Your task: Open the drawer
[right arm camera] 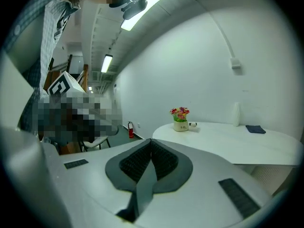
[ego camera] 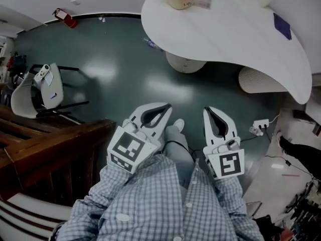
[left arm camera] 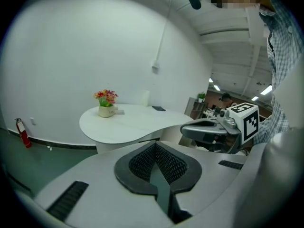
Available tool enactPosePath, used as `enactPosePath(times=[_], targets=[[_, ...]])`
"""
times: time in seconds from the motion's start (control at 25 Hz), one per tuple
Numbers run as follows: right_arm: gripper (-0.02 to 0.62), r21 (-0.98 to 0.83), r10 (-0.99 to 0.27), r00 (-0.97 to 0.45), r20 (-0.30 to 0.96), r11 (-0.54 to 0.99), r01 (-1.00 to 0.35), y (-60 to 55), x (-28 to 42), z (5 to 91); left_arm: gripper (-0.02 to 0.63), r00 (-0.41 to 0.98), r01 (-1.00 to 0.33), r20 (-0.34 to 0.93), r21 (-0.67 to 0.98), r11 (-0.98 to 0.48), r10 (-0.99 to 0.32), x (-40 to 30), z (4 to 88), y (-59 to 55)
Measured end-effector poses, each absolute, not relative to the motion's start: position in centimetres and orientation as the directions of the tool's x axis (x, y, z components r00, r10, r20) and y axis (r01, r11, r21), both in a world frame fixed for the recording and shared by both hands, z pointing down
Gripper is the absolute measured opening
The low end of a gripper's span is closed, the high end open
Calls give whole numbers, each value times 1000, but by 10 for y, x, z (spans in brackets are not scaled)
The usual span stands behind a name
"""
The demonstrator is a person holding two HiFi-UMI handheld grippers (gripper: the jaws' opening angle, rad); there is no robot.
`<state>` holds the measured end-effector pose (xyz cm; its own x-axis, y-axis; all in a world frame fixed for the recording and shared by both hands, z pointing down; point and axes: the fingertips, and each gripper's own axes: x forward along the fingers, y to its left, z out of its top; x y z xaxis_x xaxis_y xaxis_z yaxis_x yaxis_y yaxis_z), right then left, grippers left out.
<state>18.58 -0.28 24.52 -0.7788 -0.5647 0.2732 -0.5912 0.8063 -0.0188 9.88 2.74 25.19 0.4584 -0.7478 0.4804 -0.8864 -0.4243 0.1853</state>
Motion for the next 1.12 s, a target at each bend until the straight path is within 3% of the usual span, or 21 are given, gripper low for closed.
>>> enactPosePath(times=[0.28,0.52,1.12], targets=[[9,-39,-513,-818,260,841,-540,6,158,244,3,431,-901,464,181,-393,-774,82,249,20],[9,66,-506,-822,263,859,-508,8,136,240,3,450,-892,450,179,-416,-771,68,247,12],[9,-6,-512,-774,372,833,-554,-32,92,287,3,368,-930,474,182,-320,-800,-13,271,-8]])
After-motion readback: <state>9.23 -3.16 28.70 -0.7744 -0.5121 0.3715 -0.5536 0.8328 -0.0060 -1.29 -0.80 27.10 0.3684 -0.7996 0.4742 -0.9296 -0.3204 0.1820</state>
